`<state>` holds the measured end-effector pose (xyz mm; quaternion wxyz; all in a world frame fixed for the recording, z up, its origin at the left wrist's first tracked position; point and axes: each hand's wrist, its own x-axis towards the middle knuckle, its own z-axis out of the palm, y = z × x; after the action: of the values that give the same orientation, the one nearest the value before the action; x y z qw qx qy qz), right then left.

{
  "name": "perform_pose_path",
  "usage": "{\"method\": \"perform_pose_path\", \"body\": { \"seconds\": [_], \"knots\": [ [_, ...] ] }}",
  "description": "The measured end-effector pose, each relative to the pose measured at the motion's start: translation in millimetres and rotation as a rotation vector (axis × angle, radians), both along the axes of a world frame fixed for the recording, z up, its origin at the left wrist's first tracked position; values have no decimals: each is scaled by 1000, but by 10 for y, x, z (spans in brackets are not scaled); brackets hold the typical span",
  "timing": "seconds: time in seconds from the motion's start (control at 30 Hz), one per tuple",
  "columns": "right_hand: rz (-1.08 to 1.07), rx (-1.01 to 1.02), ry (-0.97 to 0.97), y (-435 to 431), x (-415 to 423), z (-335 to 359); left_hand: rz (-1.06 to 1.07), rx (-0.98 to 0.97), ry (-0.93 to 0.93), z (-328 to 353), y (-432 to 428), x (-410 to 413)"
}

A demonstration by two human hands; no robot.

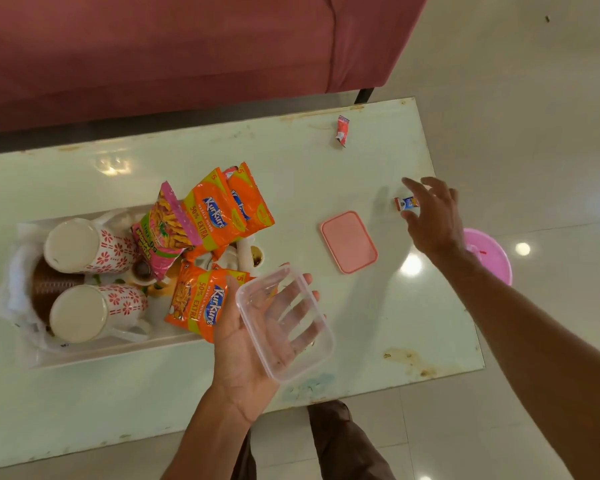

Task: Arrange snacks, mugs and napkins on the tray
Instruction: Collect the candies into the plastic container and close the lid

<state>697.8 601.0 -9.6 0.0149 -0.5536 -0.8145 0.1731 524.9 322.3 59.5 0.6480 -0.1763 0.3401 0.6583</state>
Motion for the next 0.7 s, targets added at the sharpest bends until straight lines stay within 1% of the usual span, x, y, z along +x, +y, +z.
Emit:
{"method": "perform_pose_path", "body": {
  "seconds": [0.07, 0.13, 0.27, 0.3, 0.33, 0.43, 0.47, 0.5, 0.57, 0.63, 0.7],
  "knots": [
    [63, -11, -80, 71, 10, -85, 1, 3, 0, -26, -5, -2],
    [95, 12, -117, 30, 27, -139, 6, 3, 1, -36, -9, -20],
    [15, 44, -82, -213, 82, -102, 1, 1, 36, -15, -13, -97],
    [-16, 29, -48, -298, 70, -56, 3, -7, 41, -4, -15, -124],
    [-54, 18, 27, -399, 39, 28, 5, -16, 44, 8, -15, -150],
    [-173, -58, 398, -818, -152, 581, 7, -41, 46, 7, -5, -222],
    [-152, -107, 499, -997, -230, 823, -3, -49, 51, 13, 0, -243],
    [-88, -149, 561, -1176, -309, 1054, -23, -58, 63, 21, 9, -260],
    [101, -187, 588, -1498, -467, 1423, -78, -66, 105, 42, 24, -274],
    [294, -164, 509, -1724, -637, 1588, -128, -72, 166, 66, 13, -269],
    [424, -88, 381, -1844, -797, 1574, -153, -72, 199, 80, -24, -255]
  ]
}}
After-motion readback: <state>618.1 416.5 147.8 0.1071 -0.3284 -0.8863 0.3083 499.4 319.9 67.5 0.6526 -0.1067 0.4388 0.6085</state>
